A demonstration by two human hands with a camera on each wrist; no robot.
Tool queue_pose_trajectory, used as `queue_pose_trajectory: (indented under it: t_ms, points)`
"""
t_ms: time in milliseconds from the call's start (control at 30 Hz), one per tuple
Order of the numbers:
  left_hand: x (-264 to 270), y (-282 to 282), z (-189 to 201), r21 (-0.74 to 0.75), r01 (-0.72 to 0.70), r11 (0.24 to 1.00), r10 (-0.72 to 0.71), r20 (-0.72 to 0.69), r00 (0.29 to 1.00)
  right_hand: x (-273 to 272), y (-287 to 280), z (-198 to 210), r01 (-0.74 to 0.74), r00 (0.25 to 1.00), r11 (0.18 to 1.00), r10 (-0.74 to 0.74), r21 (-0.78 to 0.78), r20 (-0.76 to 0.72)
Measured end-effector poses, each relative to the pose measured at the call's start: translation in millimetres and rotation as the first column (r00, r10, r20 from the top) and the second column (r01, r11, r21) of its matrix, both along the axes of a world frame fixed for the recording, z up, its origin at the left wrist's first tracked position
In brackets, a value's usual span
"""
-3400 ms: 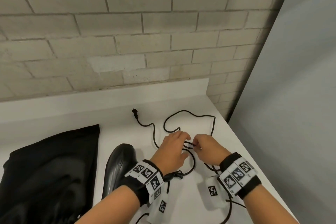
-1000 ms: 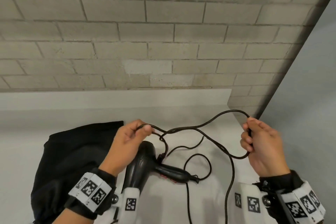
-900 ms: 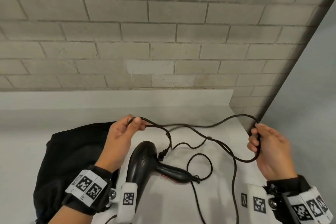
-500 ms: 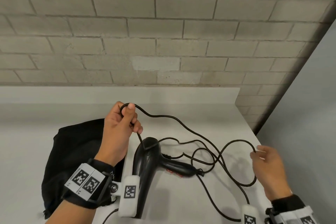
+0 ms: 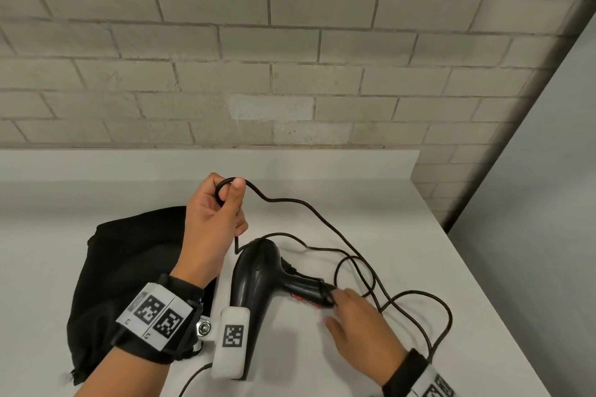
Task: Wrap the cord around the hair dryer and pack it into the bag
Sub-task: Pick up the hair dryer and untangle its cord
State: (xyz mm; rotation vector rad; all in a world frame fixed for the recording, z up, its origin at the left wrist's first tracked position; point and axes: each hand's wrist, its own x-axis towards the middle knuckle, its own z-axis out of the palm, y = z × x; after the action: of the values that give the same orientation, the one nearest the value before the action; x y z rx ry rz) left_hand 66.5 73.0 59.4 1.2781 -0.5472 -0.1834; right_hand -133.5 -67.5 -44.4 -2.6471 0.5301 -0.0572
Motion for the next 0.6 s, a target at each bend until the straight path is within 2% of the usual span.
queue_pose_trajectory:
  t_ms: [100,200,267,367,433,600]
  points:
    - [6.5,2.9,-2.4,0.02,-0.021,1.0,0.021,0.014,1.0,-6.0,2.3,12.1,-0.033,0.986,0.989,0.009,0.141,0.168]
    - [15.5,4.8,-7.9,0.036,-0.041,0.999,0.041,0.0,0.999,-18.0,-6.7,48.0,-0.082,0.913,0.937,-0.066,0.339,0.402]
    - [20.4,5.3,-12.3,0.067,-0.055,0.996,0.056,-0.013,0.998,-27.5,-15.0,79.7,-0.113,0.843,0.849,-0.193,0.517,0.502]
    - [23.8,3.1,-19.0,0.123,-0.089,0.988,0.091,-0.007,0.996,-42.8,-28.2,122.1,-0.232,0.726,0.616,-0.405,0.753,0.556]
    - [24.6,0.7,-23.2,0.153,-0.115,0.982,0.115,0.01,0.993,-49.1,-33.9,144.8,-0.304,0.659,0.532,-0.482,0.79,0.578]
    - [27.7,-1.1,-29.8,0.184,-0.17,0.968,0.173,-0.001,0.985,-59.8,-52.4,168.4,-0.29,0.54,0.525,-0.601,0.801,0.589]
